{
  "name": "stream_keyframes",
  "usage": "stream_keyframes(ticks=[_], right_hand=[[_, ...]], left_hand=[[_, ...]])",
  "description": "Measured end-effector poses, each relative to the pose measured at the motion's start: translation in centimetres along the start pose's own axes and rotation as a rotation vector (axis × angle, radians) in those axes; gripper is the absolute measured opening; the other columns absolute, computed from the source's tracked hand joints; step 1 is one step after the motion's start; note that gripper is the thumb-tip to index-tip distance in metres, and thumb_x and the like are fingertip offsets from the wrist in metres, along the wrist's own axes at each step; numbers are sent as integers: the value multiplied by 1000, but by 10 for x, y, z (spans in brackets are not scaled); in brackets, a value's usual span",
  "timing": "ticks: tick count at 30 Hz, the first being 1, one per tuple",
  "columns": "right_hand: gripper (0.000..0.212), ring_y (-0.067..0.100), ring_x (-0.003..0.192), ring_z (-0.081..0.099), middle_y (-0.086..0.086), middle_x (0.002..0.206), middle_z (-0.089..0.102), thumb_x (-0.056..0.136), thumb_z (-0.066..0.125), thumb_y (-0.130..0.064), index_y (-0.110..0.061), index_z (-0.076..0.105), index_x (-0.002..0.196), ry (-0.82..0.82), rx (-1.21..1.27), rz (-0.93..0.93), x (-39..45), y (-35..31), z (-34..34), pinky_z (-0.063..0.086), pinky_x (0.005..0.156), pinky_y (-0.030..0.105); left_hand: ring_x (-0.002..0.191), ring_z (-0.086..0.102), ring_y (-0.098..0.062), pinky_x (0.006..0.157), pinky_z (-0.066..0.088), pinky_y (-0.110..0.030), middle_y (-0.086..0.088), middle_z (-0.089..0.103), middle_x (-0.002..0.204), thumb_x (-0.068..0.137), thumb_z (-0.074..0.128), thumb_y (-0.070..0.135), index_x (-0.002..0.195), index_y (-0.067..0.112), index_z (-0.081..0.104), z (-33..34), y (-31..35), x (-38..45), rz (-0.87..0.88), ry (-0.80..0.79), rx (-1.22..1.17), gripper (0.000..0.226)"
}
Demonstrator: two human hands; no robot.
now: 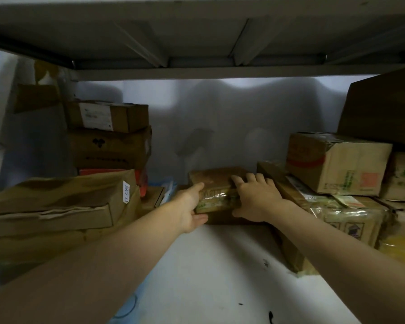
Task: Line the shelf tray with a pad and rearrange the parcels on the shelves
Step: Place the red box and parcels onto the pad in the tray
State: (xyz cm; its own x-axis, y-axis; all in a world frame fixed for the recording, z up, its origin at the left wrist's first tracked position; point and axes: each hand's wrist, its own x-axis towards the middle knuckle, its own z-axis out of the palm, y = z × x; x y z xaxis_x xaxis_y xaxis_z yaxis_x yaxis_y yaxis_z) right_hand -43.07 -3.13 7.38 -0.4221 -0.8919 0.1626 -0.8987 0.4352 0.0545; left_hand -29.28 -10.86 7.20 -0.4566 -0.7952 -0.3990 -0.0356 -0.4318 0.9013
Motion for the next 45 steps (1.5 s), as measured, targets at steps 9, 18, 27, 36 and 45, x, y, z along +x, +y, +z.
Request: stream_keyframes(ticks=[9, 18, 27, 36, 45], right_hand=[[93, 36, 141, 34, 12, 153, 38, 84, 71, -47, -23, 20, 158, 24, 129, 31, 0, -2, -11, 28, 116, 47], [92, 34, 136, 40, 10, 147, 40, 82, 77, -46, -19, 25, 153, 325, 447, 65, -5, -23, -26, 36, 113, 48], [87, 38, 139, 34, 13, 151, 34, 83, 79, -32, -15, 28, 151, 179, 648, 219, 15, -11, -17, 39, 113, 49], [103, 35, 140, 35, 13, 152, 34, 72, 87, -25, -15, 26, 154, -60, 469, 154, 38, -19, 0, 40, 113, 46], [133, 37, 152, 14, 9, 167, 8, 67, 86, -53, -25, -3, 161, -309, 145, -85, 69, -21, -1, 19, 121, 52]], left_hand=[[96, 64, -34, 78, 55, -48, -17, 63, 122, 95, 65, 27, 121, 12, 58, 6, 13, 5, 106, 2, -111, 31], [104, 64, -33, 93, 55, -49, -16, 63, 118, 96, 62, 24, 121, 12, 56, -34, 54, -39, 283, 52, -143, 28], [108, 66, -33, 86, 57, -47, -17, 65, 121, 97, 61, 25, 127, 15, 58, -81, 77, -84, 352, 41, -203, 32], [107, 66, -36, 76, 57, -49, -19, 66, 120, 99, 56, 26, 125, 15, 57, -104, 88, -102, 379, 73, -232, 28], [109, 66, -37, 85, 56, -51, -20, 68, 118, 99, 57, 27, 125, 15, 58, -108, 94, -99, 372, 89, -204, 28]])
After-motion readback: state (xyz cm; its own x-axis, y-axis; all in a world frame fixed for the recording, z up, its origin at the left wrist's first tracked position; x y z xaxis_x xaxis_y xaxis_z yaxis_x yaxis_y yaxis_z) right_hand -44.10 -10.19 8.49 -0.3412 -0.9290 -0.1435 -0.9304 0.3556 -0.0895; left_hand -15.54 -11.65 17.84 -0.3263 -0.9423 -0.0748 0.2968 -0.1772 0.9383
